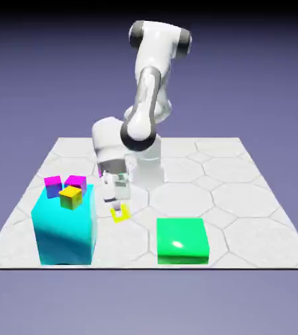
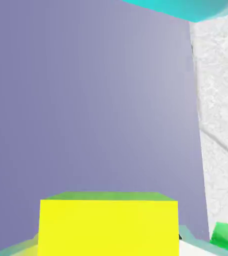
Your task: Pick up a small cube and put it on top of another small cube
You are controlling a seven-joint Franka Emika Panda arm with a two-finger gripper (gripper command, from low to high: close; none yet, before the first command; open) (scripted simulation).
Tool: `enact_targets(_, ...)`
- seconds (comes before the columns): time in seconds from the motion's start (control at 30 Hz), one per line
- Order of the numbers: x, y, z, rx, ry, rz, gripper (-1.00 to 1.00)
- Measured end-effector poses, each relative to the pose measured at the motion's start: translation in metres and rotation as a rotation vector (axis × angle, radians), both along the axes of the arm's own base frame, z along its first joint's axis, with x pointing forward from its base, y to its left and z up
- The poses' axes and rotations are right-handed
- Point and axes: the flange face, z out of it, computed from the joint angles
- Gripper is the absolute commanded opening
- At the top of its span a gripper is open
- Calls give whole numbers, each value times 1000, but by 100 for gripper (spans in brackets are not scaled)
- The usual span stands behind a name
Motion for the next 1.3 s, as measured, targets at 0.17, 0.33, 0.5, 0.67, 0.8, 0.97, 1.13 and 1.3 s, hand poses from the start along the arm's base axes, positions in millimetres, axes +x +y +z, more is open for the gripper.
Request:
enact_targets(0.17, 16, -20, 24, 51, 66, -28, -100)
enact_targets(0.33, 24, -42, 47, 76, 162, -77, -100)
enact_targets(0.5, 25, -66, 70, 72, 279, -156, -100)
enact_targets(0.67, 19, -93, 93, 40, 408, -273, -100)
enact_targets(0.8, 9, -117, 112, -7, 512, -397, -100)
enact_targets(0.97, -10, -149, 138, -88, 632, -591, -100)
enact_targets(1.13, -30, -175, 160, -166, 709, -766, -100)
enact_targets(1.3, -30, -181, 130, -164, 746, -769, -100)
